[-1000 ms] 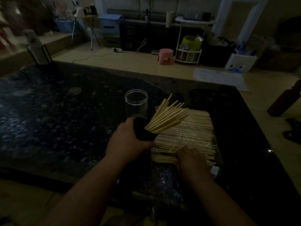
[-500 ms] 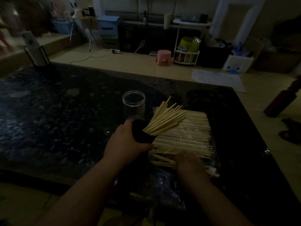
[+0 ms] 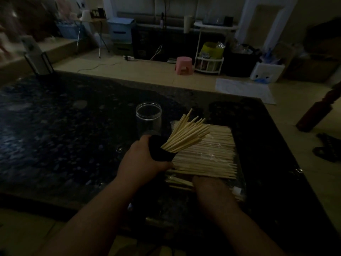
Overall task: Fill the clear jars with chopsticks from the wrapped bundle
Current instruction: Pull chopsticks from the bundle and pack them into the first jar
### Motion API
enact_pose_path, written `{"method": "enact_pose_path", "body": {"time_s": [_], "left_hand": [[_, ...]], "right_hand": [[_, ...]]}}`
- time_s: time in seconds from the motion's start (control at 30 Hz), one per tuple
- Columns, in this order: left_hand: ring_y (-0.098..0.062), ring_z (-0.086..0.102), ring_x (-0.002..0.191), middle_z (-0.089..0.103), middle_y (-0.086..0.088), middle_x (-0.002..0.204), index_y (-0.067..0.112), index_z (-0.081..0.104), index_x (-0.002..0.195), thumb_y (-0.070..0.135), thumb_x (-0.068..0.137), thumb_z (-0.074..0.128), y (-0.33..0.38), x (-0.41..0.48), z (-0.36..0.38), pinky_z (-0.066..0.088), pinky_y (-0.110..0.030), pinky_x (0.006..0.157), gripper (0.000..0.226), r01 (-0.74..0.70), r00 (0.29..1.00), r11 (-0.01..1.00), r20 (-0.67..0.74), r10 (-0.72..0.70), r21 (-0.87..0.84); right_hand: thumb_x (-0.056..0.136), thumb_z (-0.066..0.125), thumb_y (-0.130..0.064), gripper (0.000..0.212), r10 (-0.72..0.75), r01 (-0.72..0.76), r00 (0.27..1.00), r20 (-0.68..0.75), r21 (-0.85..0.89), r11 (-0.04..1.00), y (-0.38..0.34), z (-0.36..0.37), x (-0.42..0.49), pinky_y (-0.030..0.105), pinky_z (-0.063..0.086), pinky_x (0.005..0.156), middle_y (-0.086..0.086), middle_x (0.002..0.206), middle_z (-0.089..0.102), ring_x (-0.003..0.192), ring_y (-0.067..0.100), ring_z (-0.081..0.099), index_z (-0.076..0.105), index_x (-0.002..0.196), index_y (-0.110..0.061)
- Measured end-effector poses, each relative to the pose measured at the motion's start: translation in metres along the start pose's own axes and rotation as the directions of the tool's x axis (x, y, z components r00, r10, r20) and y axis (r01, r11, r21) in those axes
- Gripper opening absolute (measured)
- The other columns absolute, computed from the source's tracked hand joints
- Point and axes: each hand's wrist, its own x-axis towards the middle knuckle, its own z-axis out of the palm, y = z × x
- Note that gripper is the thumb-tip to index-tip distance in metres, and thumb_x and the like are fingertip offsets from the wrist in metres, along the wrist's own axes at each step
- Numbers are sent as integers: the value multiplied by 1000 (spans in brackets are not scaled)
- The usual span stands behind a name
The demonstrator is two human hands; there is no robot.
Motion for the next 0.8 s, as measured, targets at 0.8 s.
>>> {"method": "enact_pose_path", "body": {"time_s": [0.8], "left_hand": [[-16,57,104,58,1,120,28,47,129,46,50,89,-3,1,3,51,-37,85,91,40,999,998,-18,-39,40]], "right_hand": [[82,43,-57,41,-101,182,774,-625,67,981,13,-70,-21,25,30,47,-5,54,50,46,18,46,48,60,-23]]}}
